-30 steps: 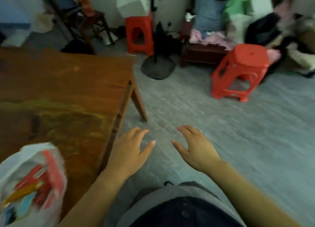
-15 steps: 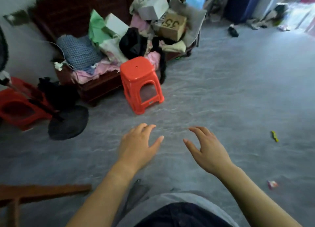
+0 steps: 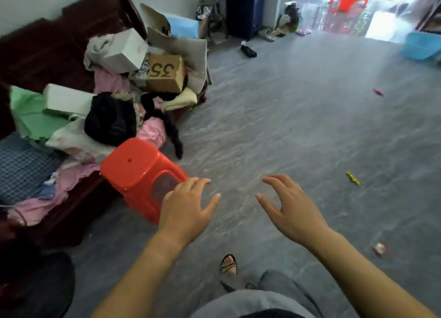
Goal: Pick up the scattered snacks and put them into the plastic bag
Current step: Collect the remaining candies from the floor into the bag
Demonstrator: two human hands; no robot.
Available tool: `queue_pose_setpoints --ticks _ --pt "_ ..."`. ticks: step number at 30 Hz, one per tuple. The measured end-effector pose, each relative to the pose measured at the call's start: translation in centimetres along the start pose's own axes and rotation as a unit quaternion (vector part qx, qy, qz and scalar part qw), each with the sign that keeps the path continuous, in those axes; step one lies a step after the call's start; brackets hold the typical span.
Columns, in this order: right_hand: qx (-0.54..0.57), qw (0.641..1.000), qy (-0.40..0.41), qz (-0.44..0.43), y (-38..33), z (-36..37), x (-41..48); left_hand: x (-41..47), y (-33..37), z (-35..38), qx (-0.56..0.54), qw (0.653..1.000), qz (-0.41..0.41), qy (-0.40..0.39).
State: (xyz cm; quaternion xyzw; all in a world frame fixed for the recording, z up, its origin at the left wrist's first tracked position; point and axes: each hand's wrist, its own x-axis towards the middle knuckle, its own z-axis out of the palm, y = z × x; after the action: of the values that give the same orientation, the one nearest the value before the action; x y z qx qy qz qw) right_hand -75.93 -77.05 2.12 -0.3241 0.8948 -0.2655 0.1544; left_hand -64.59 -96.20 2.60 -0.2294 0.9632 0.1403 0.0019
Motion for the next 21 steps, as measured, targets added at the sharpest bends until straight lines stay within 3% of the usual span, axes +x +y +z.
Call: queue_pose_setpoints --ticks 5,12,21 --pt "0.029 0.987 0.091 0.127 4.9 -3.5 2.4 10.2 5.1 1.8 0.002 0.990 0.118 -0.073" --pt "0.072 0.935 0.187 0.294 15.7 -8.4 2.0 20.5 19.8 6.6 0.009 0.946 0.282 -0.160" --pt "0.084 0.906 0.234 0.342 30.9 -18.0 7.0 32.5 37.3 10.3 0.046 0.919 0.347 -0.184"
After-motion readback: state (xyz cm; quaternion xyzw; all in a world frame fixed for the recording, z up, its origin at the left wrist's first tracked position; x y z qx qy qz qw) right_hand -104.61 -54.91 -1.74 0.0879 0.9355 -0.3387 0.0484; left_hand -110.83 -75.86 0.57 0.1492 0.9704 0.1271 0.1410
